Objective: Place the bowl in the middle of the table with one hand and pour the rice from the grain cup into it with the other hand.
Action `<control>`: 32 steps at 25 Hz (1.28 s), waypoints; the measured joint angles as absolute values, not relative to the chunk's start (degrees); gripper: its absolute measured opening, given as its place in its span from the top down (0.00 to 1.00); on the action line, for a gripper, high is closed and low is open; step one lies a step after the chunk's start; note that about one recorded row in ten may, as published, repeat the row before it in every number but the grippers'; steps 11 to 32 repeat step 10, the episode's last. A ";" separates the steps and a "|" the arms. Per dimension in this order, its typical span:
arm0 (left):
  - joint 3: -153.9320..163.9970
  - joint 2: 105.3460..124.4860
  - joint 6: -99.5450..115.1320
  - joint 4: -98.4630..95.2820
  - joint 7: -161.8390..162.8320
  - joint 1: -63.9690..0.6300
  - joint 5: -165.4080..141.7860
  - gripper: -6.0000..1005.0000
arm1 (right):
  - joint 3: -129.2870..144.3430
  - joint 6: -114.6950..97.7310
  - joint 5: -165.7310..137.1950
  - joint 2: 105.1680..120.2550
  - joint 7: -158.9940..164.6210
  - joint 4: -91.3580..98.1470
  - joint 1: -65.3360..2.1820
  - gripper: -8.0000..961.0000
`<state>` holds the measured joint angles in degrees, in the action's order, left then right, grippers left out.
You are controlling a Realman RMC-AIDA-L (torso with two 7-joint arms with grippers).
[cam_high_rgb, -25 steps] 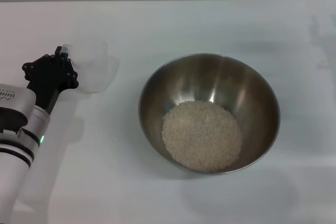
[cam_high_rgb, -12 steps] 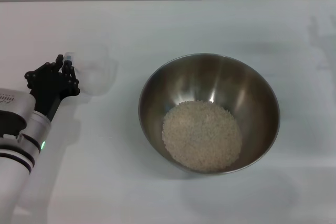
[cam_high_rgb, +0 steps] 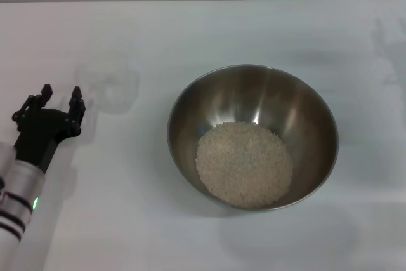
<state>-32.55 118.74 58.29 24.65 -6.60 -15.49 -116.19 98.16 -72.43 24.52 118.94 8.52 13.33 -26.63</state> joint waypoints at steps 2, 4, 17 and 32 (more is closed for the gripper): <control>-31.14 118.74 61.84 24.64 -6.21 -13.71 -116.19 0.60 | 98.16 -72.41 24.52 118.91 8.42 13.05 -26.64 0.49; -29.68 118.74 65.49 24.58 -6.12 -12.19 -116.19 0.52 | 98.19 -72.38 24.52 118.92 8.42 12.83 -26.54 0.49; -21.55 118.76 75.72 23.03 -6.09 -10.32 -116.21 0.48 | 100.40 -71.95 24.52 119.05 8.50 11.24 -26.44 0.49; -21.55 118.76 75.72 23.03 -6.09 -10.32 -116.21 0.48 | 100.40 -71.95 24.52 119.05 8.50 11.24 -26.44 0.49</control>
